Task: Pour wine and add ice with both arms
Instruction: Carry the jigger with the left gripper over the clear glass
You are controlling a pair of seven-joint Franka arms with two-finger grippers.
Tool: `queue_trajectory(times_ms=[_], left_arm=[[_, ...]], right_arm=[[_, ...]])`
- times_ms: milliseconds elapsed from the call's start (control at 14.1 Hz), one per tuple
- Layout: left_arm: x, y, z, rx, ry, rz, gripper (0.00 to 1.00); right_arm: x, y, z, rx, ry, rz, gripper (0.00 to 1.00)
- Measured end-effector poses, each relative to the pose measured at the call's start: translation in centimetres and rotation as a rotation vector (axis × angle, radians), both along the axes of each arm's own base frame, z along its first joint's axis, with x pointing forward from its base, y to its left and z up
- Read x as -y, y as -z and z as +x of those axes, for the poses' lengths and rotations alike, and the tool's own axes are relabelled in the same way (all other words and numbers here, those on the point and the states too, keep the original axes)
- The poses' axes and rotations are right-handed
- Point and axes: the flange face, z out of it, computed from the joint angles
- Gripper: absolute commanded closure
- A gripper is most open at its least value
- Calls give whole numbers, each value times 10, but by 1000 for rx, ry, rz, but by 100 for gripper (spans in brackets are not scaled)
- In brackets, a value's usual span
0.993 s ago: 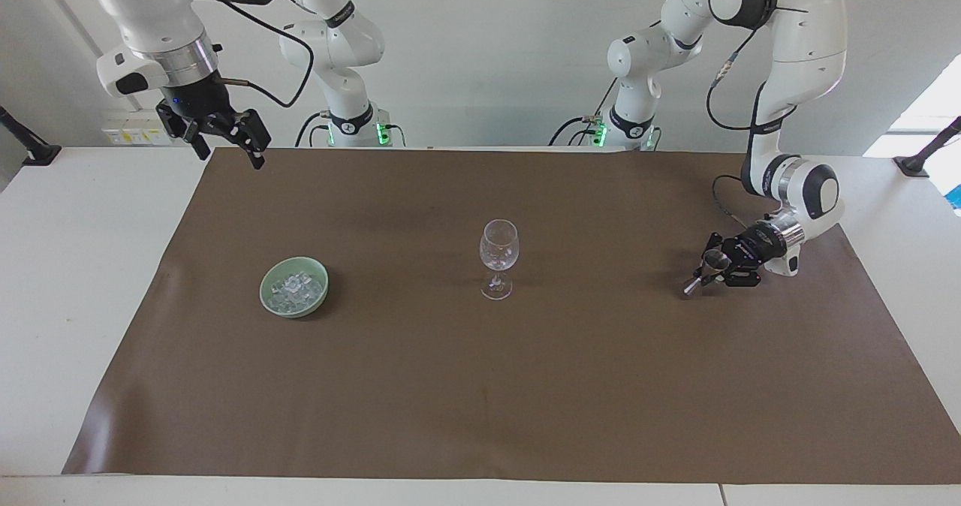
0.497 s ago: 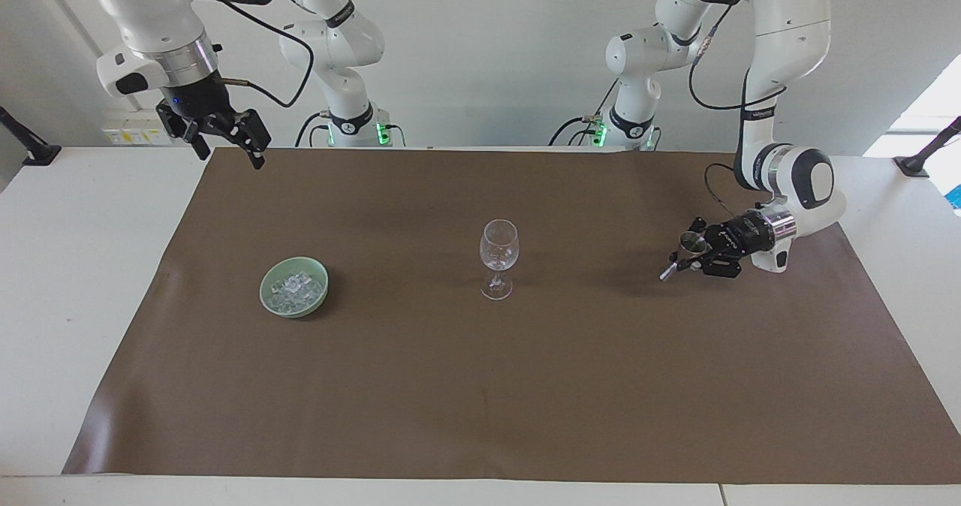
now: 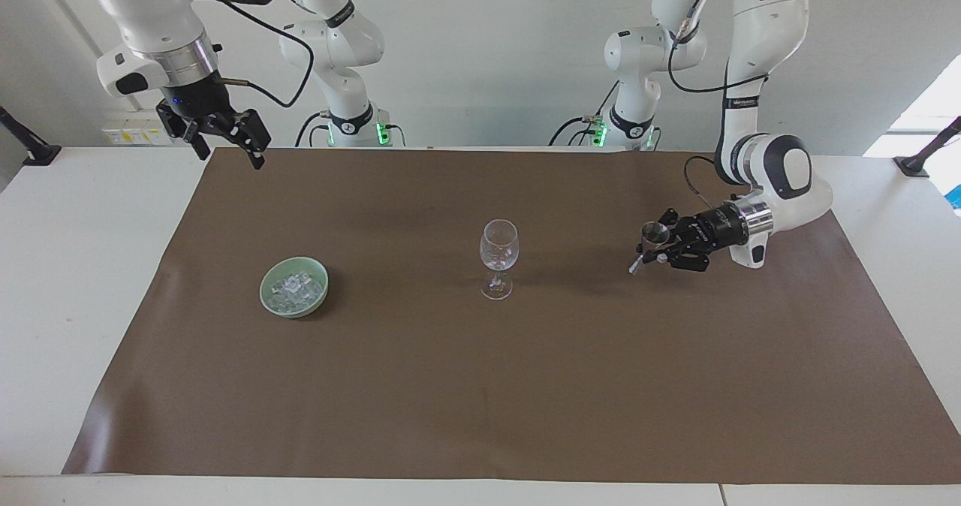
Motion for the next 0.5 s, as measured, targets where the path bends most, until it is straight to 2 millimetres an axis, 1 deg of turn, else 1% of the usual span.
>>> queue_trajectory(times_ms=[213, 497], left_arm=[[28, -21, 0, -8, 5, 34, 100], [52, -51, -3, -18, 23, 30, 100]], right_arm=[[0, 0, 0, 0, 0, 0, 0], [0, 0, 0, 0, 0, 0, 0]])
